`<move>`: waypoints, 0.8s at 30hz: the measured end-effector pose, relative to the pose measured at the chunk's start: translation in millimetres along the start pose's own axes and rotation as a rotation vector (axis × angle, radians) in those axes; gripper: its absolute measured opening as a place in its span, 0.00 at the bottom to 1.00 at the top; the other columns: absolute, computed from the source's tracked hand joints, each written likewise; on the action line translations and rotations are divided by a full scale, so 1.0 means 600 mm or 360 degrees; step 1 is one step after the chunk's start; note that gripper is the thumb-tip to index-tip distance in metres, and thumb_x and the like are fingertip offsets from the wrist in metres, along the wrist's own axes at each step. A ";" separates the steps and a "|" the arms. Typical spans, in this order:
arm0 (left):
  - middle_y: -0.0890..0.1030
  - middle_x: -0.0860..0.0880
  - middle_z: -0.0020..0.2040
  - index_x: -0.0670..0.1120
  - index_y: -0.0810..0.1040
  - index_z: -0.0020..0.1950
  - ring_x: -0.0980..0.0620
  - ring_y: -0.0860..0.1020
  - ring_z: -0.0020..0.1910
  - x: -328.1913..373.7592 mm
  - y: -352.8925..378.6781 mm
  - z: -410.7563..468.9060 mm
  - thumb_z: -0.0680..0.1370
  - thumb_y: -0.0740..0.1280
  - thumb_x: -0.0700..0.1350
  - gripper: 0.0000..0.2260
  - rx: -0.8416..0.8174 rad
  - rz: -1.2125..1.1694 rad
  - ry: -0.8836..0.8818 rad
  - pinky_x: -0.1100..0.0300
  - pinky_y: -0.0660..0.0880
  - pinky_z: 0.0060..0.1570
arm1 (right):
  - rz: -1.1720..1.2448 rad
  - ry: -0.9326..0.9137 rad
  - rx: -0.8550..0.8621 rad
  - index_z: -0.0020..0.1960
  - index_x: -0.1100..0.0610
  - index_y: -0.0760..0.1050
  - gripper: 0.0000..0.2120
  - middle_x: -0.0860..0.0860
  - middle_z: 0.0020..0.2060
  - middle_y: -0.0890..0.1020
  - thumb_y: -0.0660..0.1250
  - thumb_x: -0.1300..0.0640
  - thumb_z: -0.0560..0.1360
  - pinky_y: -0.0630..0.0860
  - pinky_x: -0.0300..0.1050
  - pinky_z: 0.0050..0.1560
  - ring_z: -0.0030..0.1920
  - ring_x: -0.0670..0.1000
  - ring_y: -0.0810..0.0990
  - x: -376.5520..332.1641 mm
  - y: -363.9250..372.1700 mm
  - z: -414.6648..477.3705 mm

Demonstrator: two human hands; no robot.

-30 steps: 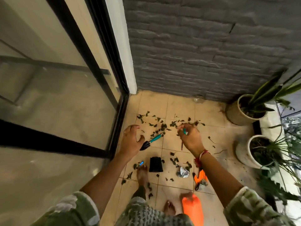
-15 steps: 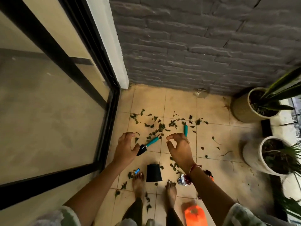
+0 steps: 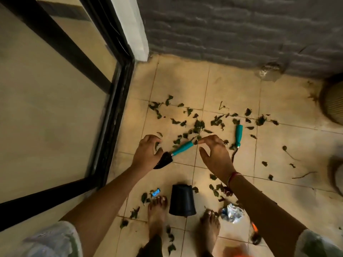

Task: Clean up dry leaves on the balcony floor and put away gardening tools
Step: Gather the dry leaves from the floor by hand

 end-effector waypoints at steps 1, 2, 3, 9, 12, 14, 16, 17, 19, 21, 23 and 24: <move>0.74 0.47 0.59 0.45 0.76 0.59 0.49 0.73 0.58 -0.024 0.030 0.012 0.75 0.68 0.42 0.13 -0.0025 0.0027 0.0025 0.63 0.70 0.53 | -0.0009 -0.0008 -0.0030 0.58 0.54 0.76 0.11 0.50 0.57 0.74 0.64 0.60 0.76 0.65 0.31 0.54 0.56 0.46 0.71 0.024 0.033 0.016; 0.74 0.47 0.59 0.45 0.76 0.59 0.49 0.73 0.59 -0.043 0.056 0.025 0.74 0.68 0.42 0.13 -0.0033 0.0041 0.0056 0.63 0.70 0.53 | -0.0040 -0.0033 -0.0061 0.59 0.54 0.75 0.11 0.51 0.57 0.75 0.64 0.59 0.76 0.67 0.33 0.54 0.56 0.47 0.72 0.043 0.061 0.032; 0.74 0.47 0.60 0.45 0.76 0.60 0.49 0.72 0.59 -0.059 0.079 0.039 0.74 0.69 0.42 0.14 -0.0025 0.0049 0.0087 0.62 0.71 0.54 | -0.0097 -0.0080 -0.0081 0.59 0.54 0.75 0.12 0.51 0.57 0.74 0.64 0.59 0.76 0.69 0.36 0.55 0.56 0.48 0.73 0.062 0.088 0.051; 0.72 0.45 0.61 0.45 0.72 0.64 0.46 0.70 0.61 -0.165 0.155 0.139 0.73 0.69 0.41 0.19 0.0173 0.0024 -0.0009 0.56 0.70 0.58 | -0.0559 -0.0443 -0.0282 0.69 0.53 0.67 0.23 0.54 0.66 0.68 0.64 0.48 0.76 0.70 0.50 0.62 0.62 0.54 0.70 0.114 0.190 0.189; 0.72 0.43 0.62 0.43 0.72 0.65 0.44 0.70 0.62 -0.240 0.177 0.176 0.75 0.67 0.38 0.18 0.0282 -0.0189 -0.0266 0.58 0.67 0.62 | -0.0780 -0.0690 -0.0436 0.69 0.54 0.66 0.23 0.55 0.67 0.67 0.64 0.49 0.76 0.71 0.50 0.60 0.62 0.56 0.70 0.114 0.239 0.250; 0.73 0.41 0.61 0.41 0.73 0.63 0.45 0.72 0.61 -0.276 0.183 0.193 0.76 0.65 0.35 0.16 0.0394 -0.0477 -0.0431 0.60 0.68 0.63 | -0.0842 -0.0789 -0.0513 0.71 0.53 0.64 0.25 0.55 0.69 0.65 0.63 0.49 0.77 0.71 0.49 0.60 0.63 0.56 0.70 0.104 0.272 0.276; 0.74 0.42 0.57 0.40 0.74 0.61 0.47 0.73 0.57 -0.299 0.184 0.209 0.77 0.62 0.34 0.13 0.0532 -0.0877 -0.0596 0.67 0.71 0.55 | -0.0881 -0.0923 -0.0599 0.74 0.53 0.59 0.26 0.54 0.73 0.59 0.62 0.50 0.78 0.69 0.49 0.64 0.67 0.56 0.67 0.084 0.315 0.293; 0.74 0.44 0.55 0.39 0.74 0.60 0.49 0.73 0.54 -0.307 0.184 0.217 0.78 0.61 0.34 0.11 0.0596 -0.1099 -0.0688 0.70 0.72 0.49 | -0.0913 -0.0997 -0.0664 0.75 0.53 0.57 0.27 0.54 0.74 0.57 0.61 0.51 0.78 0.67 0.49 0.66 0.69 0.56 0.64 0.072 0.341 0.294; 0.75 0.46 0.52 0.40 0.75 0.56 0.50 0.72 0.52 -0.318 0.186 0.230 0.80 0.59 0.35 0.08 0.0693 -0.1533 -0.0839 0.68 0.70 0.49 | -0.0948 -0.1170 -0.0783 0.76 0.52 0.54 0.29 0.55 0.75 0.54 0.60 0.50 0.78 0.61 0.50 0.70 0.72 0.58 0.59 0.052 0.399 0.284; 0.76 0.48 0.48 0.43 0.76 0.50 0.50 0.74 0.52 -0.327 0.189 0.237 0.80 0.59 0.35 0.07 0.0719 -0.1807 -0.0886 0.64 0.71 0.53 | -0.0990 -0.1278 -0.0813 0.77 0.50 0.51 0.31 0.57 0.76 0.52 0.59 0.47 0.78 0.54 0.52 0.73 0.74 0.61 0.54 0.045 0.457 0.273; 0.77 0.49 0.46 0.46 0.76 0.47 0.52 0.76 0.49 -0.336 0.195 0.237 0.80 0.60 0.36 0.08 0.0709 -0.1996 -0.0922 0.68 0.74 0.46 | -0.1044 -0.1168 -0.0768 0.77 0.48 0.47 0.30 0.58 0.76 0.47 0.56 0.45 0.79 0.49 0.57 0.73 0.74 0.64 0.48 0.057 0.494 0.281; 0.78 0.50 0.46 0.46 0.76 0.47 0.54 0.77 0.47 -0.339 0.197 0.235 0.80 0.60 0.36 0.08 0.0724 -0.2080 -0.0958 0.69 0.74 0.41 | -0.1037 -0.1081 -0.0728 0.77 0.48 0.47 0.29 0.59 0.76 0.45 0.54 0.45 0.80 0.47 0.59 0.73 0.74 0.65 0.46 0.063 0.504 0.291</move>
Point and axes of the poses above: each hand's wrist, its own z-axis towards the middle knuckle, its own y-axis out of the palm, x = y × z, the point moved 5 cm from there along z, towards the middle knuckle
